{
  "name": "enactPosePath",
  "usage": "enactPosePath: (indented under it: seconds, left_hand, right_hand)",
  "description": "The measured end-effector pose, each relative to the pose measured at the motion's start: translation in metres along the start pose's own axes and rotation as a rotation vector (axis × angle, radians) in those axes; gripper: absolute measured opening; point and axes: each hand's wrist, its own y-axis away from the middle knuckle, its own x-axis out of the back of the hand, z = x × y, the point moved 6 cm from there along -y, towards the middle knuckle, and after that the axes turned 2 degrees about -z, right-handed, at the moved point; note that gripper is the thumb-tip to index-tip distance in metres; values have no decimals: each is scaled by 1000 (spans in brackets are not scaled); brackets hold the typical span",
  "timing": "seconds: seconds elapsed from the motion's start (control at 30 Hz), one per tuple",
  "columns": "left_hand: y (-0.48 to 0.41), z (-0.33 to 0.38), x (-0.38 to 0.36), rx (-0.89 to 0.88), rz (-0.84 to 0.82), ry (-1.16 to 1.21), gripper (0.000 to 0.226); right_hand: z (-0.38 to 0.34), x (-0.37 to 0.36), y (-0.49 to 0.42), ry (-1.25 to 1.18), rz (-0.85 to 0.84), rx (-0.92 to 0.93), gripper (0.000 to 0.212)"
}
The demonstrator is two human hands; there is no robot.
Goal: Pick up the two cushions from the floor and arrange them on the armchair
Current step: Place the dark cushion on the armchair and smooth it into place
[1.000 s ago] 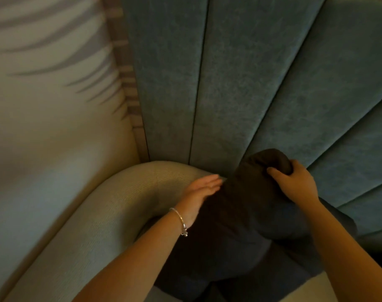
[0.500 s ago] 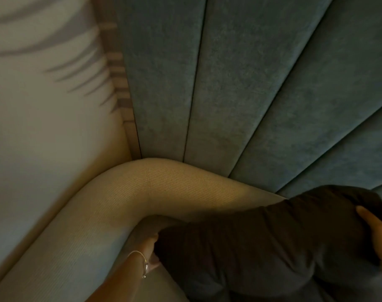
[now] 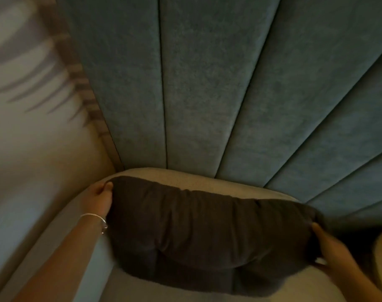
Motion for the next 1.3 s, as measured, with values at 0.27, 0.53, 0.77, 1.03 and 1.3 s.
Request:
enactPosePath:
  seconds: [0.27, 0.53, 0.77, 1.03, 1.3]
  left_hand:
    - [-12, -28, -24, 39, -227, -43, 49]
    - [-3, 8, -33, -125, -148, -407, 52]
    - [102, 65, -102, -838, -337, -818, 62]
    - [104, 38, -125, -944, -450, -984, 69]
    - [37, 16, -53, -792, -322, -888, 61]
  right_hand:
    - [14, -9, 0, -49, -11, -112, 86]
    - [2, -22, 3, 404, 154, 7, 85]
    - [-59, -150, 85, 1171, -77, 927, 59]
    - [-37, -147, 62, 1249, -97, 955, 52]
    - [-29, -35, 6, 1166, 78, 787, 59]
